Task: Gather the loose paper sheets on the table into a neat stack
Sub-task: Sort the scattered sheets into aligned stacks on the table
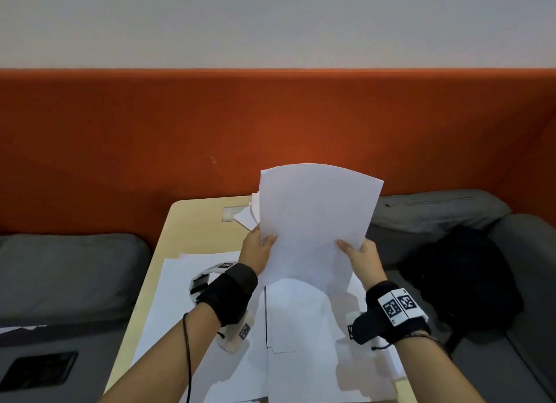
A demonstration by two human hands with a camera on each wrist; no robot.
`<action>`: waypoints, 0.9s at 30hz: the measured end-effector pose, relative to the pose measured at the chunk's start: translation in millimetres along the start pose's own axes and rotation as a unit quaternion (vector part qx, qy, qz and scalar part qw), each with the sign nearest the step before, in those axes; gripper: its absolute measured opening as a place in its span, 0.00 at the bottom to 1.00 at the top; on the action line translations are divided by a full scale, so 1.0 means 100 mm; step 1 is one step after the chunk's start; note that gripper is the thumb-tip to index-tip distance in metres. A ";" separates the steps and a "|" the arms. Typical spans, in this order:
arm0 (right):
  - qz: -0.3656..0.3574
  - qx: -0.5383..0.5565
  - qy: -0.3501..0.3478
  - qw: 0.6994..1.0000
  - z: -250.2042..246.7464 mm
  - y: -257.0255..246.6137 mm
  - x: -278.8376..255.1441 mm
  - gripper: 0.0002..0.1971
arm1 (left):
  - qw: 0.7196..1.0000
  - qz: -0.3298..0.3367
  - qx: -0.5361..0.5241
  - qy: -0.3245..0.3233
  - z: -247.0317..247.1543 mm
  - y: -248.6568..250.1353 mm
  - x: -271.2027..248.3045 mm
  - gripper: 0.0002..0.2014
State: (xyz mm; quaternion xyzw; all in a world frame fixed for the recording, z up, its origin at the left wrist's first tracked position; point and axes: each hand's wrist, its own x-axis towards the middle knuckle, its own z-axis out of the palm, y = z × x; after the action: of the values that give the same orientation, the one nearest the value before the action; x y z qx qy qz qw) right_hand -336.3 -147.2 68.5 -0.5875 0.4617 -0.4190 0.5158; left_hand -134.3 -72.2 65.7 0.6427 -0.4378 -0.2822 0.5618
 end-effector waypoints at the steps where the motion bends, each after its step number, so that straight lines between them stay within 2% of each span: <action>1: 0.000 0.002 0.002 1.000 0.00 -0.01 0.00 0.11 | 1.000 -0.005 -0.003 0.006 0.02 0.00 0.00 0.11; 4: 0.002 0.003 0.007 1.000 -0.02 -0.05 0.00 0.13 | 1.000 -0.006 -0.002 0.029 0.04 0.03 0.01 0.13; 8: 0.029 -0.046 0.006 0.999 -0.02 -0.01 0.02 0.16 | 0.999 -0.021 0.024 0.011 0.03 0.01 -0.03 0.14; 11: -0.002 -0.043 -0.006 0.999 0.01 -0.13 0.01 0.17 | 0.999 0.007 0.007 0.049 -0.14 0.11 0.00 0.15; 14: -0.018 -0.042 -0.055 0.997 0.15 -0.22 -0.02 0.15 | 0.996 -0.002 -0.013 0.084 -0.42 0.18 0.07 0.13; 17: 0.034 -0.072 -0.117 0.990 0.44 -0.09 -0.07 0.13 | 0.993 -0.037 0.000 0.112 -0.73 0.03 0.04 0.12; 20: 0.092 -0.121 -0.198 0.968 0.76 0.13 -0.19 0.18 | 0.983 -0.089 0.019 0.160 -0.99 -0.20 -0.12 0.15; 21: 0.110 -0.133 -0.225 0.959 0.85 0.18 -0.25 0.16 | 0.979 -0.104 0.030 0.174 -1.07 -0.26 -0.19 0.16; 23: 0.143 -0.143 -0.273 0.940 1.03 0.26 -0.36 0.11 | 0.967 -0.136 0.090 0.197 -1.21 -0.41 -0.31 0.18; 27: 0.171 -0.181 -0.322 0.913 1.27 0.32 -0.55 0.15 | 0.937 -0.216 0.208 0.178 -1.45 -0.71 -0.51 0.22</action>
State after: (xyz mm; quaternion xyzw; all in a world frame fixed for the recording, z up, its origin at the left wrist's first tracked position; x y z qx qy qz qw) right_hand -228.7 -67.3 20.7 -0.6861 0.4314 -0.0219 0.5854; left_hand -16.2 40.8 20.8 0.8637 -0.2307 -0.1806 0.4101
